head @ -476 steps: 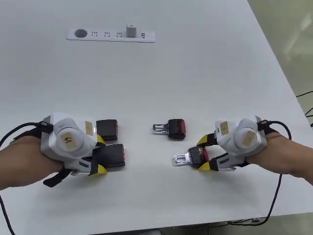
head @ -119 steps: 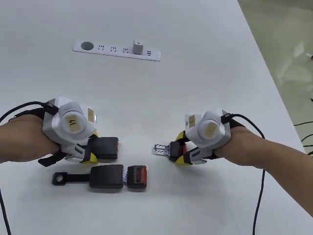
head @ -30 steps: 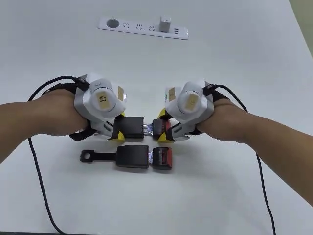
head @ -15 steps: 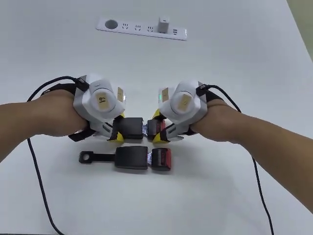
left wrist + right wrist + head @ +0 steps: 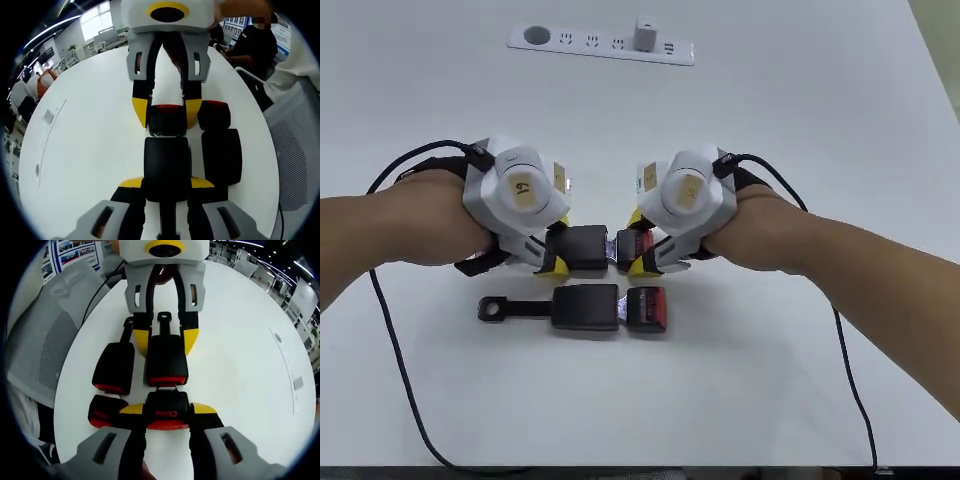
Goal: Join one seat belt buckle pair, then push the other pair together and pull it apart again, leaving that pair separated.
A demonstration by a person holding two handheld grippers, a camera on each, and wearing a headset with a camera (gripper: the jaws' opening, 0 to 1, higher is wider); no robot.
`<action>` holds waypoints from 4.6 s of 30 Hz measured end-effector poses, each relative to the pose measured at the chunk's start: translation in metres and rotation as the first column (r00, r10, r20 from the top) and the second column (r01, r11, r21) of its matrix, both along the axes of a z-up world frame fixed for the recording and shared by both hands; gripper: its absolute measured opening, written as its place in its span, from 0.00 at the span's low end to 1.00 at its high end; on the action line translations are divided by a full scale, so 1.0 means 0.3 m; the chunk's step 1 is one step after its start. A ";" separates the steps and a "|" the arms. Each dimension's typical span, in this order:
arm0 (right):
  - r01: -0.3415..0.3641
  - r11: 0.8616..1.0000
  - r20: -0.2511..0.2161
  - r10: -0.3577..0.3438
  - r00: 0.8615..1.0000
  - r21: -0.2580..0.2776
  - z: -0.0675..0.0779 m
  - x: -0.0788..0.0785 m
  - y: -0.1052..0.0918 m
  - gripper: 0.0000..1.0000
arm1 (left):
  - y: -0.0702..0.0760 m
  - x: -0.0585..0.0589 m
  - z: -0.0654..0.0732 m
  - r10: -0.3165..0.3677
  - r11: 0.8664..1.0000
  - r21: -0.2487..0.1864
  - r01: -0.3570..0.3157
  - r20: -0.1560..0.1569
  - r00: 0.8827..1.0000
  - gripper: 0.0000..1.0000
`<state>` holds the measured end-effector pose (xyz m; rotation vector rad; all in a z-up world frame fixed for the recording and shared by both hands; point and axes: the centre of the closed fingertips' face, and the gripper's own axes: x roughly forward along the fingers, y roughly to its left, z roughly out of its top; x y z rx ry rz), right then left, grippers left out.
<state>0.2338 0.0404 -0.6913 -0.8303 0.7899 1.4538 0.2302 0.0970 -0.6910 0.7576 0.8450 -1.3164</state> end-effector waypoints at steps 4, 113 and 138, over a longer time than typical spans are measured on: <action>0.000 1.000 -0.006 0.000 1.000 0.000 0.000 -0.003 -0.001 0.31 | 0.001 0.000 0.000 0.004 1.000 -0.001 -0.004 0.000 1.000 0.32; 0.688 0.648 -0.045 -0.716 0.696 0.327 0.276 -0.372 -0.443 0.99 | 0.437 -0.363 0.308 0.695 0.661 -0.372 -0.652 -0.024 0.719 1.00; 0.724 0.594 -0.074 -0.753 0.654 0.351 0.290 -0.393 -0.428 1.00 | 0.423 -0.386 0.334 0.708 0.628 -0.430 -0.648 -0.028 0.705 1.00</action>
